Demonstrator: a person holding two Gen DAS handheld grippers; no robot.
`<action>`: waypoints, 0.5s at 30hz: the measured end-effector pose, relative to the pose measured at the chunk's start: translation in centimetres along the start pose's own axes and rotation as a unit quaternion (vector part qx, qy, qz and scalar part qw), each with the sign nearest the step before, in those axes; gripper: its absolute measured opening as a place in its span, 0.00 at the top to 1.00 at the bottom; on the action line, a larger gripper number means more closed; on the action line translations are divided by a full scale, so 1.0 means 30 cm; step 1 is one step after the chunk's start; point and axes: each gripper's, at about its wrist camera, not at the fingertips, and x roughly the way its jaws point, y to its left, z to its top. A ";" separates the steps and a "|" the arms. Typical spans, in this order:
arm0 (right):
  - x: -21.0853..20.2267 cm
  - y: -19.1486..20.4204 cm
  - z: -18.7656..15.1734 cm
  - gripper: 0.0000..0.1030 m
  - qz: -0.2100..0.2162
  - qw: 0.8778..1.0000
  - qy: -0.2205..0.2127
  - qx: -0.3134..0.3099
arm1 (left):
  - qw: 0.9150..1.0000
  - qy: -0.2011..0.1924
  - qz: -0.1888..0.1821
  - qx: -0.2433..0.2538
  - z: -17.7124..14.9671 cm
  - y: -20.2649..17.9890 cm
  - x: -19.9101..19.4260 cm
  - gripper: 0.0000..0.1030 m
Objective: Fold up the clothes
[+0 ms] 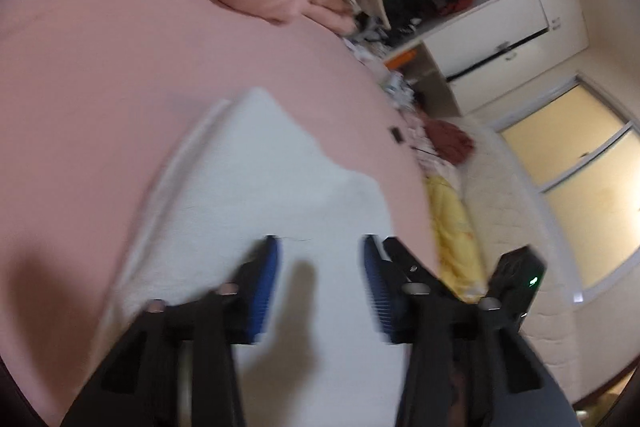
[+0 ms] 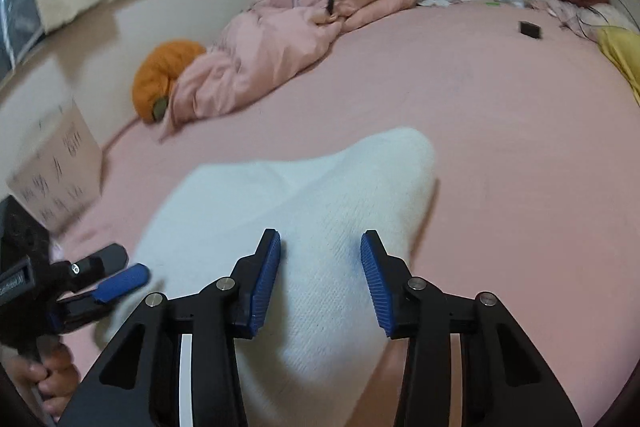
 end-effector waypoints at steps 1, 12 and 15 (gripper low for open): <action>0.020 0.006 -0.009 0.58 -0.017 1.000 -0.003 -0.023 | 1.000 -0.005 0.007 0.012 -0.010 0.008 -0.008 0.77; 0.027 -0.104 0.160 0.39 0.013 0.999 -0.032 0.023 | 0.999 -0.005 0.031 0.008 -0.036 0.064 -0.076 0.95; 0.166 -0.023 0.149 0.39 -0.034 0.995 0.035 -0.084 | 1.000 -0.008 0.029 0.002 -0.046 0.079 -0.079 0.95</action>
